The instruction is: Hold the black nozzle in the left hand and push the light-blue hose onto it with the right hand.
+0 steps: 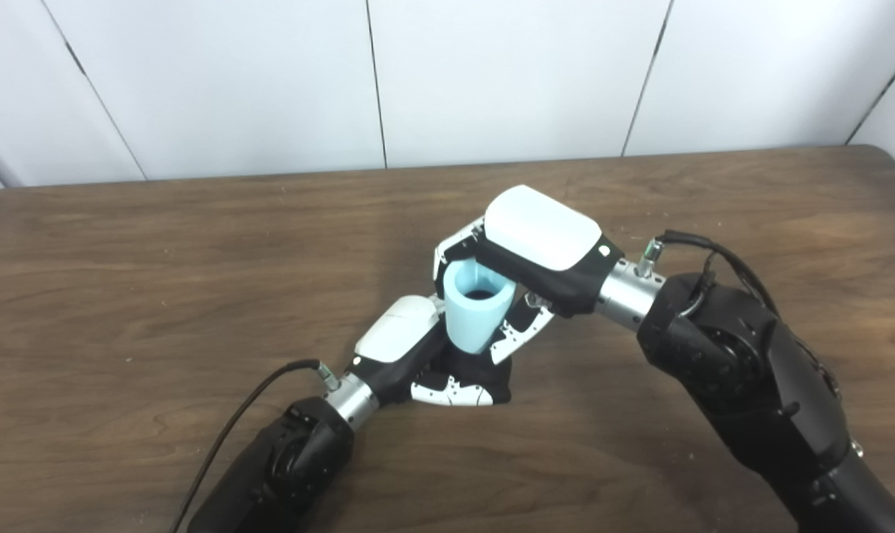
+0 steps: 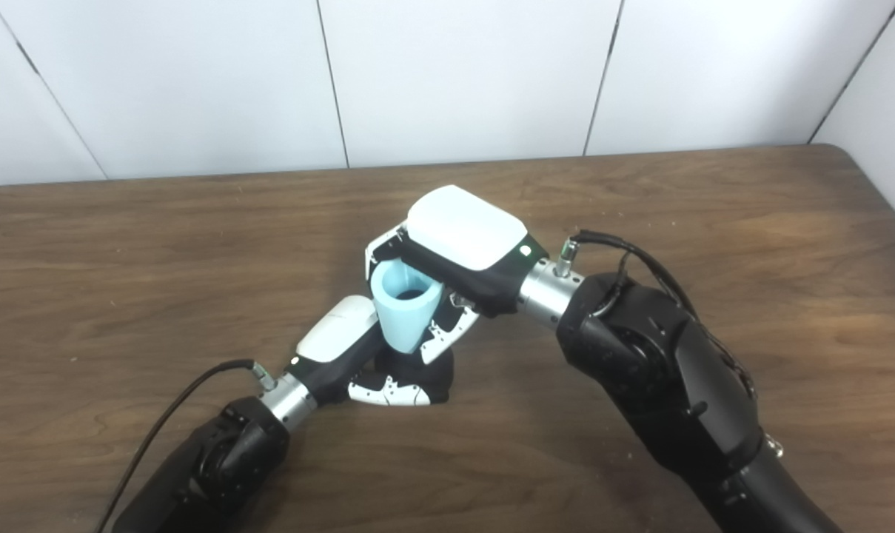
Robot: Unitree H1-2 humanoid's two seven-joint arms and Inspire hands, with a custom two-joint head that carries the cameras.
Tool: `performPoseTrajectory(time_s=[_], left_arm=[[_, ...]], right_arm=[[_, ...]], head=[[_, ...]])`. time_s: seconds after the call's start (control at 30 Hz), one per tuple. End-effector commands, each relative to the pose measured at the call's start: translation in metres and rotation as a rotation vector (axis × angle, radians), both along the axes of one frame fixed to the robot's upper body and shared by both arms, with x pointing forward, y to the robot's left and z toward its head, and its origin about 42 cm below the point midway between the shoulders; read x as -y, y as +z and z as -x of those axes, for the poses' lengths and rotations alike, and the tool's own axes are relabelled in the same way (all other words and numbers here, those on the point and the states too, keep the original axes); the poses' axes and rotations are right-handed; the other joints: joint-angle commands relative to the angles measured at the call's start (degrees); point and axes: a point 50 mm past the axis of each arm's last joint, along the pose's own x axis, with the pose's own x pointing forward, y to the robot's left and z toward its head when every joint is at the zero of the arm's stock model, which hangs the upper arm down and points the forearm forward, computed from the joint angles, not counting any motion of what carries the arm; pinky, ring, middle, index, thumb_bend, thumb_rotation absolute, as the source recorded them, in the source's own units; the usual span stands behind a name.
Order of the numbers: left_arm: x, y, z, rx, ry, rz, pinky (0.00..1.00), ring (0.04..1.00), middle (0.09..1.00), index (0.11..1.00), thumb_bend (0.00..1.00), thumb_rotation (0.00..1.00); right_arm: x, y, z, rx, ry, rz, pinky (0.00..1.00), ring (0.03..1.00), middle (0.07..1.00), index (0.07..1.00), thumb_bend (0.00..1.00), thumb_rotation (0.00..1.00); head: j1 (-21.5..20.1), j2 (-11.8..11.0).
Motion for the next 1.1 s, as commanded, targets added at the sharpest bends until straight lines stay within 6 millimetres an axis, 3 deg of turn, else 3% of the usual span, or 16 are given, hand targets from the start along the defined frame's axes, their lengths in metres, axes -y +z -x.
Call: performPoseTrajectory(time_s=[0.0,0.23,0.4,0.57,0.7,0.8,0.9,1.07], left_arm=[[-0.002,-0.023,0.014,-0.091,-0.006,-0.063,0.93,0.942,0.847,0.523,0.5,0.66],[-0.003,-0.023,0.013,-0.091,-0.007,-0.065,0.93,0.942,0.847,0.518,0.49,0.66],[-0.002,-0.023,0.014,-0.091,-0.008,-0.064,0.93,0.942,0.847,0.525,0.49,0.66],[-0.004,-0.022,0.014,-0.089,-0.01,-0.063,0.93,0.942,0.847,0.526,0.49,0.66],[-0.005,-0.022,0.014,-0.087,-0.01,-0.062,0.93,0.942,0.847,0.526,0.49,0.66],[-0.003,-0.023,0.015,-0.086,-0.01,-0.064,0.93,0.942,0.847,0.527,0.49,0.66],[-0.002,-0.024,0.015,-0.088,-0.01,-0.063,0.93,0.941,0.847,0.527,0.49,0.66],[-0.004,-0.023,0.015,-0.09,-0.01,-0.062,0.93,0.939,0.847,0.527,0.49,0.65]], right_arm=[[0.007,-0.02,0.0,-0.072,-0.015,0.1,0.17,0.244,0.471,0.482,0.53,0.0],[0.007,-0.021,-0.001,-0.072,-0.014,0.117,0.2,0.272,0.472,0.483,0.53,0.0],[0.008,-0.025,0.0,-0.092,-0.018,0.116,0.22,0.281,0.402,0.519,0.52,0.0],[0.008,-0.03,0.001,-0.092,-0.021,0.116,0.2,0.267,0.469,0.485,0.53,0.0],[0.009,-0.033,0.001,-0.086,-0.026,0.132,0.21,0.279,0.472,0.483,0.53,0.0],[0.011,-0.036,0.0,-0.085,-0.032,0.145,0.3,0.366,0.432,0.521,0.52,0.0],[0.012,-0.039,0.0,-0.087,-0.032,0.14,0.32,0.399,0.441,0.522,0.52,0.0],[0.012,-0.043,0.0,-0.094,-0.034,0.135,0.3,0.375,0.438,0.523,0.52,0.0]], head=[[0.1,0.1],[0.1,0.2],[0.1,0.2],[0.0,0.2],[0.0,0.3],[0.0,0.4],[0.1,0.5],[0.0,0.5]])
